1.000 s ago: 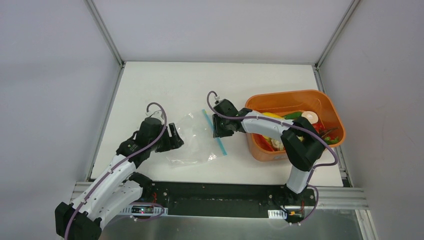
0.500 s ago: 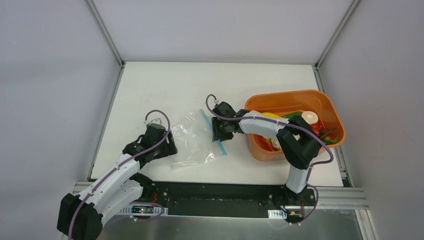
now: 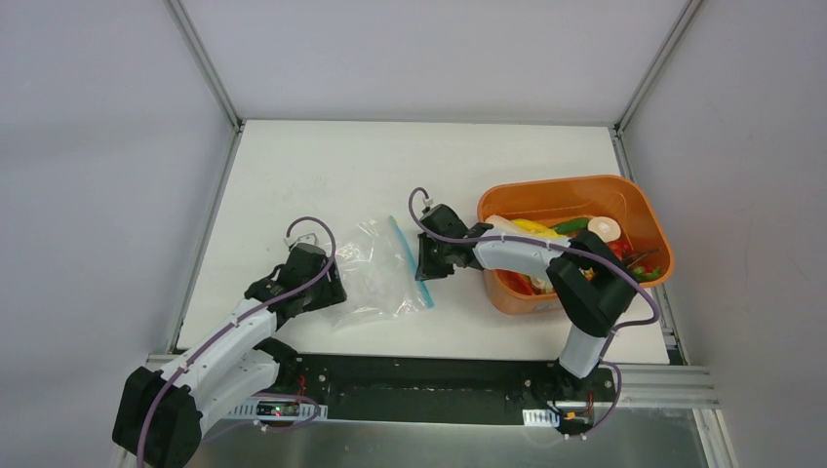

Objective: Place the food in the zip-top bag and seal the zipper
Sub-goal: Pick up the zipper food storage bag at the center of the board.

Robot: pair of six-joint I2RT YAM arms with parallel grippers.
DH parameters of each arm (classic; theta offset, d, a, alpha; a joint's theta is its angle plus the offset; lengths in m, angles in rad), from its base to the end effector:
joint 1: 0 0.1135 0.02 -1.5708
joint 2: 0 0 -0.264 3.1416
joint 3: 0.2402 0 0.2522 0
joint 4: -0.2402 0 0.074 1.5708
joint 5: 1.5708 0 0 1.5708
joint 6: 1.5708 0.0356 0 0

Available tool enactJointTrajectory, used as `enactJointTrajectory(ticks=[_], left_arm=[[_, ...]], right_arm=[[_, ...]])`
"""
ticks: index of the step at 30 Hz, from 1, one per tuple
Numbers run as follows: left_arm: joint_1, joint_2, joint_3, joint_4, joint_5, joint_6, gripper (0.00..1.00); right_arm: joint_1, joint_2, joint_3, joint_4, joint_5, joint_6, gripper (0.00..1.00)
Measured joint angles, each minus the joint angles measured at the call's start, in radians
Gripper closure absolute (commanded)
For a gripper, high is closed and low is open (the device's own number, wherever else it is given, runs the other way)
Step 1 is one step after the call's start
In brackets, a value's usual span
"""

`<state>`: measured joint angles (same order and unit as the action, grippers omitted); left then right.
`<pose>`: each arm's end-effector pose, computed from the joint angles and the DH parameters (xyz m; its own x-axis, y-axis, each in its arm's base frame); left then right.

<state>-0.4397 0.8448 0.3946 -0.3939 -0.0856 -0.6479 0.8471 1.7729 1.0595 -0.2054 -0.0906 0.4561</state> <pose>0.1498 -0.0671 0.1765 -0.7642 -0.3050 -0.5683 -0.1110 0.9301 -0.3500 0.2385 0.2748 0.1702 -0.8172 -0.2624 -0.5131 -0.4708 0.8175 0.3318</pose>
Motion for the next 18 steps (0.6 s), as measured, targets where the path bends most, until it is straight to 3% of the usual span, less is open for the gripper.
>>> enactJointTrajectory(ticks=[13,18], left_arm=[[0.000,-0.007,0.000,0.006,0.006,0.000,0.38],[0.000,-0.008,0.000,0.003,0.006,0.000,0.38]], right_arm=[[0.000,-0.016,-0.047,0.111,-0.072,0.068,0.74],[0.000,-0.016,-0.047,0.110,-0.050,0.067,0.75]])
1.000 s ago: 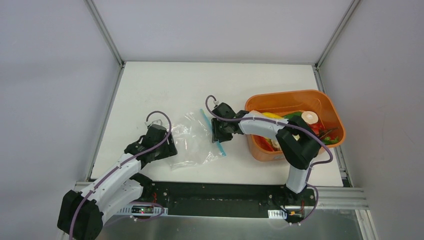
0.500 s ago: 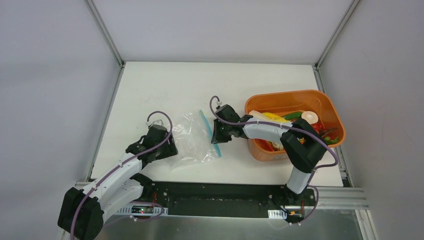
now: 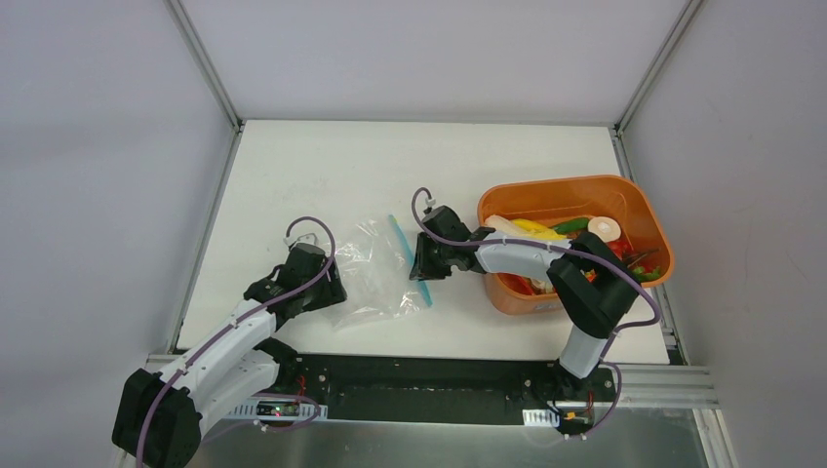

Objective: Place the food in the zip-top bag and seal the zipper
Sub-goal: Pick up the zipper food storage bag at the center of the board, then open the zipper of the food storage bag.

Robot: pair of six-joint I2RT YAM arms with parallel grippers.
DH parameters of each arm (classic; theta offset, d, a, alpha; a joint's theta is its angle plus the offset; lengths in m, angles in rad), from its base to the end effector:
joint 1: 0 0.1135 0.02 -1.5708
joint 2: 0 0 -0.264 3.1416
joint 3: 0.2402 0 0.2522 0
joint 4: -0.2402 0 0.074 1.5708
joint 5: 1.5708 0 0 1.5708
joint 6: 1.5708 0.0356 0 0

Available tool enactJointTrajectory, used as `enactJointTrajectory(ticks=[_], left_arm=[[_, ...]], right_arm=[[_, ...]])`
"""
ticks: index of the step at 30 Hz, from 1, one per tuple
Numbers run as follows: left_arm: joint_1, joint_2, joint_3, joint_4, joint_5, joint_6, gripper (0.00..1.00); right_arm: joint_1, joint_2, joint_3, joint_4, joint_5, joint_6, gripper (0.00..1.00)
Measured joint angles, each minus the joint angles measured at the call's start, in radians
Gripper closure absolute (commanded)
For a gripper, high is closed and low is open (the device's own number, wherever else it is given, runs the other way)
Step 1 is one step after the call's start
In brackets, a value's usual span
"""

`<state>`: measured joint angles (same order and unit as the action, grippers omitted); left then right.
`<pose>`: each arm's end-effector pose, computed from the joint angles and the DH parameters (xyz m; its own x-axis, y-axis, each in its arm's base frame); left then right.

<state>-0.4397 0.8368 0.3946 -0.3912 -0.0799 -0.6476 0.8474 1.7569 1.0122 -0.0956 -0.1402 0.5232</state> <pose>0.1495 -0.0672 0.1779 -0.7609 -0.3066 -0.5719 -0.1044 0.9277 -0.3585 0.2362 0.2750 0.1697 -0.8288 -0.1910 -0.5260 -0.4500 0.7862 0.4235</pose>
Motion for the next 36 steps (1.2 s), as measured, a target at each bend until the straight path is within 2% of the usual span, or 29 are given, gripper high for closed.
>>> enactJointTrajectory(ticks=[6,8,11,13,19,25,29,36], left_arm=[[0.000,0.000,0.000,-0.010,0.000,0.000,0.38],[0.000,0.000,0.000,-0.010,0.000,0.000,0.38],[0.000,0.000,0.000,-0.010,0.000,0.000,0.38],[0.000,0.001,0.001,-0.010,0.000,0.000,0.38],[0.000,0.001,0.011,-0.019,0.000,0.001,0.34],[0.000,-0.061,0.084,-0.089,-0.009,0.005,0.32],[0.000,-0.113,0.168,-0.143,-0.011,0.013,0.33],[-0.023,-0.140,0.351,-0.163,0.036,0.022,0.35]], right_arm=[[0.000,0.000,-0.006,-0.020,0.027,-0.035,0.84],[0.000,-0.005,-0.024,-0.005,0.011,-0.046,0.93],[0.000,-0.022,-0.062,0.020,-0.025,-0.053,0.95],[0.000,-0.030,-0.074,0.027,-0.040,-0.053,1.00],[0.000,-0.087,-0.083,0.061,-0.060,-0.058,1.00],[0.001,-0.310,-0.159,0.133,-0.058,-0.074,1.00],[0.013,-0.401,-0.162,0.144,-0.026,-0.108,1.00],[0.052,-0.450,-0.162,0.140,0.015,-0.135,1.00]])
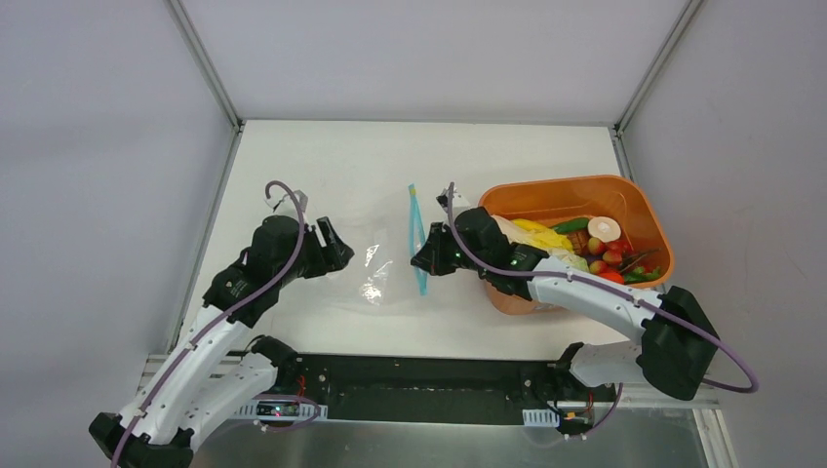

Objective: Place the food in the zip-top bag and seal the zipper
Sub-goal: Open the zipper of the food storage bag.

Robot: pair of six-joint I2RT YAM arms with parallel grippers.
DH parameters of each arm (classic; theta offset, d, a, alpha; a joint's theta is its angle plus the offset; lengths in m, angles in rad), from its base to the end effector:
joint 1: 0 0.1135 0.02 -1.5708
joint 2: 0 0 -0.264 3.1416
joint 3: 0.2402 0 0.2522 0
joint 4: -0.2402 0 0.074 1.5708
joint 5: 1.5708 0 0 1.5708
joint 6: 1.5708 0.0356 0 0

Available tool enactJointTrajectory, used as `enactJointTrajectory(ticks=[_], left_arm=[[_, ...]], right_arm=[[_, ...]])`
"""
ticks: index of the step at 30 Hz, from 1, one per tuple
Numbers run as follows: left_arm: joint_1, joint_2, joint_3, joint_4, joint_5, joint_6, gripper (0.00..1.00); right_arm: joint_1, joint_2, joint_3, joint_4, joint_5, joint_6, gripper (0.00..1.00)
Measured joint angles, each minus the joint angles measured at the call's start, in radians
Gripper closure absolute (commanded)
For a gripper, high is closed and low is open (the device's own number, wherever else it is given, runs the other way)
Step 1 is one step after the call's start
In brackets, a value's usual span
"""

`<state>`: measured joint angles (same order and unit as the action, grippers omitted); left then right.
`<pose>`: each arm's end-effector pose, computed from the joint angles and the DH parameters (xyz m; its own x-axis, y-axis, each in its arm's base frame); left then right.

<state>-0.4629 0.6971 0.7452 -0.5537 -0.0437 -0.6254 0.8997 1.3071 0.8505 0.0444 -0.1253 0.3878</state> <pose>0.1396 -0.0679 0.3016 -0.5925 -0.3580 -0.7217 0.0803 0.8652 -0.4950 0.1816 0.2359 0.2704 -0.5514 -0.0910 -0.8293 -0.6910 0.6068 0.3928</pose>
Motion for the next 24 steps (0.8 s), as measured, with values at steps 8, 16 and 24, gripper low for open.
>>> enactJointTrajectory(ticks=[8,16,24], left_arm=[[-0.159,0.169,0.120,0.064,0.032,-0.042,0.34],[-0.311,0.364,0.210,0.143,0.006,-0.091,0.34],[-0.337,0.436,0.232,0.177,-0.037,-0.118,0.39]], right_arm=[[0.073,-0.011,0.000,-0.020,0.054,-0.043,1.00],[0.125,-0.050,0.000,-0.022,0.088,-0.068,1.00],[0.152,-0.061,-0.009,-0.013,0.114,-0.088,1.00]])
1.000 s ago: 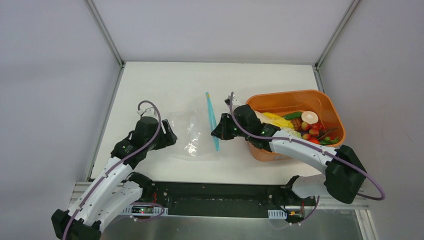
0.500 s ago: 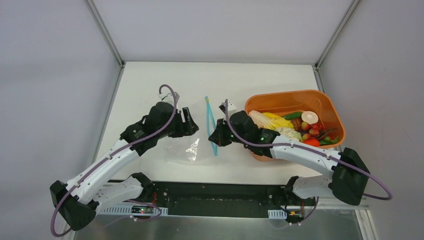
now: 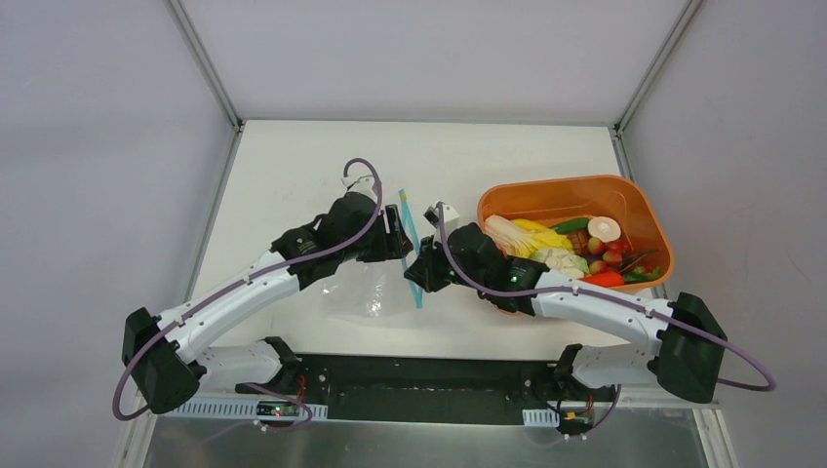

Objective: Place the food in the zip-top bag and seal the zipper
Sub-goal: Open the zipper of the food storage bag.

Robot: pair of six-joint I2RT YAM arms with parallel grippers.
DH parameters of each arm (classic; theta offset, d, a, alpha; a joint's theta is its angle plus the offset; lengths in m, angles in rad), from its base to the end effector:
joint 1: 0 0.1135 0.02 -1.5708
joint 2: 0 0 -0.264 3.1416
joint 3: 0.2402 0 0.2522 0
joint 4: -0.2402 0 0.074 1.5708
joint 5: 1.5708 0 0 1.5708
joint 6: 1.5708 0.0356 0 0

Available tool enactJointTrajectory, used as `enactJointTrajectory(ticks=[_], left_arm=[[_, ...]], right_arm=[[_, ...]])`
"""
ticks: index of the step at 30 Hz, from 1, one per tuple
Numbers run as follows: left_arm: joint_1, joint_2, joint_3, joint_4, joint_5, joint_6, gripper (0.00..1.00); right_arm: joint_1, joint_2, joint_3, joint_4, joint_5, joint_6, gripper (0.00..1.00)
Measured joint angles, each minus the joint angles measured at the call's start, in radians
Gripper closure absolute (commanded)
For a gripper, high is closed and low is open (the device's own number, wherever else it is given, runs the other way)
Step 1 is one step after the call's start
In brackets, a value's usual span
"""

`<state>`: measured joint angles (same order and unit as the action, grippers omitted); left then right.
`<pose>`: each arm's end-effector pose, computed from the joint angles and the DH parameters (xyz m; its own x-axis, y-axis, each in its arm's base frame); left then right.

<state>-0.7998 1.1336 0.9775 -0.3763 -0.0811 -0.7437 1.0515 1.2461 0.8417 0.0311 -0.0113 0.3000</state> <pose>0.1790 -0.1801 0.3183 -0.7114 -0.2362 -0.6619 0.2509 0.7945 -0.5530 0.1419 0.2490 0.2825 -0.4310 -0.1585 -0.8883 -0.7808 0.5589 0.2791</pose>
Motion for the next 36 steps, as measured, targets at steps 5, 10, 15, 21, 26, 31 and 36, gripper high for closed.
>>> enactJointTrajectory(ticks=[5,10,15,21,26,31,36], left_arm=[[0.000,0.017,0.002,-0.007,-0.032,-0.001,0.39],[-0.005,0.031,0.002,-0.007,-0.044,-0.001,0.41],[-0.013,0.056,0.015,-0.017,-0.044,0.000,0.48],[-0.019,0.065,0.030,-0.030,-0.053,0.000,0.65],[-0.019,0.065,0.030,-0.032,-0.059,0.003,0.76],[-0.019,0.065,0.030,-0.039,-0.060,0.004,0.91],[-0.019,0.065,0.030,-0.056,-0.060,0.006,1.00]], right_arm=[[0.007,-0.010,-0.010,0.011,0.016,-0.009,1.00],[0.013,-0.014,-0.021,0.026,0.001,-0.020,1.00],[0.018,-0.014,-0.021,0.027,-0.012,-0.026,1.00],[0.022,-0.014,-0.021,0.046,-0.029,-0.036,1.00],[0.022,-0.014,-0.023,0.050,-0.042,-0.039,1.00],[0.022,-0.014,-0.035,0.063,-0.050,-0.039,1.00],[0.022,-0.014,-0.037,0.067,-0.056,-0.039,0.91]])
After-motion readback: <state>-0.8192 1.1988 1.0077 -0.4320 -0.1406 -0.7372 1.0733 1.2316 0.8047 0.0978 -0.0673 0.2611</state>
